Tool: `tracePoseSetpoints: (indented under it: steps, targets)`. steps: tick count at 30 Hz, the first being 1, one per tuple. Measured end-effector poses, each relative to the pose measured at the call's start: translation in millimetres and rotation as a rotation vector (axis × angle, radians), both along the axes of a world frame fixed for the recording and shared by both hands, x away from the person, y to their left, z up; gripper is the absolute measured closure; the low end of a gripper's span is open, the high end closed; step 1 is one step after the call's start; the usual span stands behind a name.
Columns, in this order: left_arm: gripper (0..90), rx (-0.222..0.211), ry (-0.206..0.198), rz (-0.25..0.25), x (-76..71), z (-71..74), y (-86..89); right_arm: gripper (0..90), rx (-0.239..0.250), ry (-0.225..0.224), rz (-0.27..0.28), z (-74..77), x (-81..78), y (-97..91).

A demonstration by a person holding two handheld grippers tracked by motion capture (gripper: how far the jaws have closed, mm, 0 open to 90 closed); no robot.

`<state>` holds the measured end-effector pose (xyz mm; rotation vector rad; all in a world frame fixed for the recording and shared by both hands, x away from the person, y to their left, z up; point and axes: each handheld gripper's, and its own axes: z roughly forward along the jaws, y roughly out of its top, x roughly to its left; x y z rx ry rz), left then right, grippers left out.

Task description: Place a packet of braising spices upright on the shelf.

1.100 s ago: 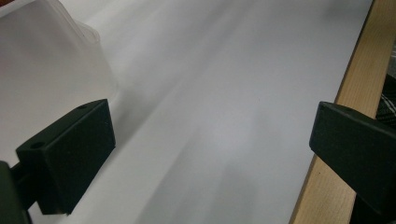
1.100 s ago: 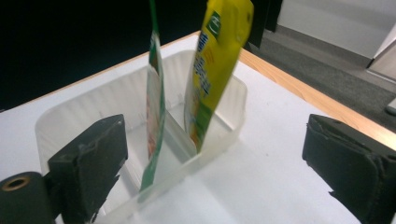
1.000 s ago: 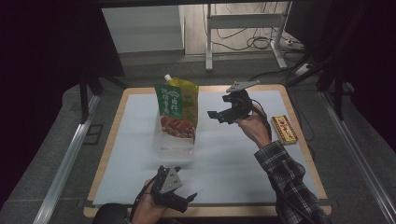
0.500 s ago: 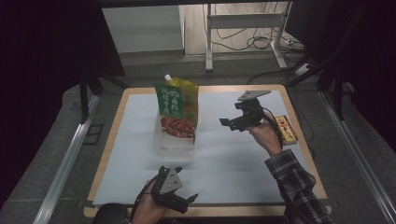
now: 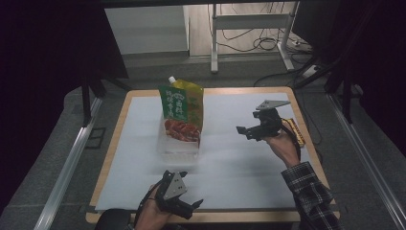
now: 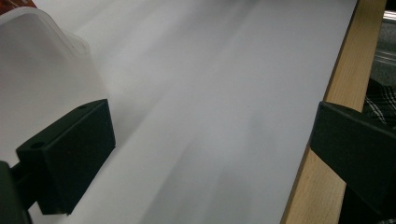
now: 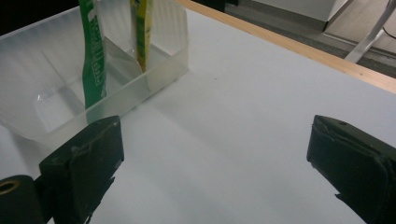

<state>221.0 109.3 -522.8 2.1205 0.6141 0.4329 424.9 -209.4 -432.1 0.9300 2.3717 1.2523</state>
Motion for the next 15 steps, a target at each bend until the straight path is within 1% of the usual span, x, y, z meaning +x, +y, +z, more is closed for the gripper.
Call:
tracePoseSetpoints:
  steps: [3, 6, 10, 11, 15]
  targets:
    - [0.2, 0.003, 0.000, -0.002, -0.1, -0.1, -0.4, 3.9, 0.002, 0.002, -0.019, -2.9, -0.4, -7.0]
    - [0.2, 0.009, -0.001, -0.003, -0.1, -0.3, -0.7, 3.9, -0.011, 0.002, -0.040, -5.7, -0.9, -14.2]
    - [0.2, 0.002, 0.000, 0.000, -0.4, -0.6, -1.3, 3.9, -0.028, 0.006, -0.076, -9.2, -1.4, -25.7]
    - [0.2, 0.002, 0.000, 0.000, -0.4, -0.7, -1.3, 3.9, -0.029, 0.016, -0.083, -10.9, -1.4, -29.7]
    - [0.2, 0.006, 0.001, -0.001, -0.3, -1.1, -1.9, 4.4, -0.053, 0.029, -0.113, -17.7, -2.3, -40.7]
